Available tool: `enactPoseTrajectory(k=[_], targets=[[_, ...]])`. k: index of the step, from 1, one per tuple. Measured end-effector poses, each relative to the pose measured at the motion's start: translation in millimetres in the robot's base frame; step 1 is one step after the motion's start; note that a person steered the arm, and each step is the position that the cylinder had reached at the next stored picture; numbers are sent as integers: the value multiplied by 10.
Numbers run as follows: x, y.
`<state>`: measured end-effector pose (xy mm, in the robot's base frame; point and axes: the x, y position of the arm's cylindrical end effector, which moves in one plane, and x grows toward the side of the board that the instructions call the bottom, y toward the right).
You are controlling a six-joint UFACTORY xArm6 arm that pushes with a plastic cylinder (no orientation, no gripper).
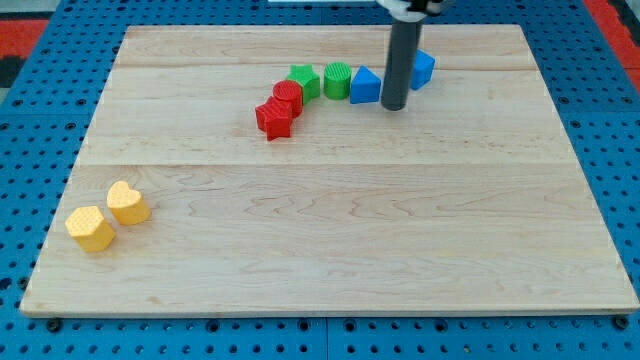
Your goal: Place the blue triangle to the top center of the board
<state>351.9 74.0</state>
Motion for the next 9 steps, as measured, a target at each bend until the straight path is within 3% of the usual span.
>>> enactPoseTrajectory(k=[1,3,5,9], targets=[[-199,-303],[-781,-338],[-824,-288],[-1083,370]])
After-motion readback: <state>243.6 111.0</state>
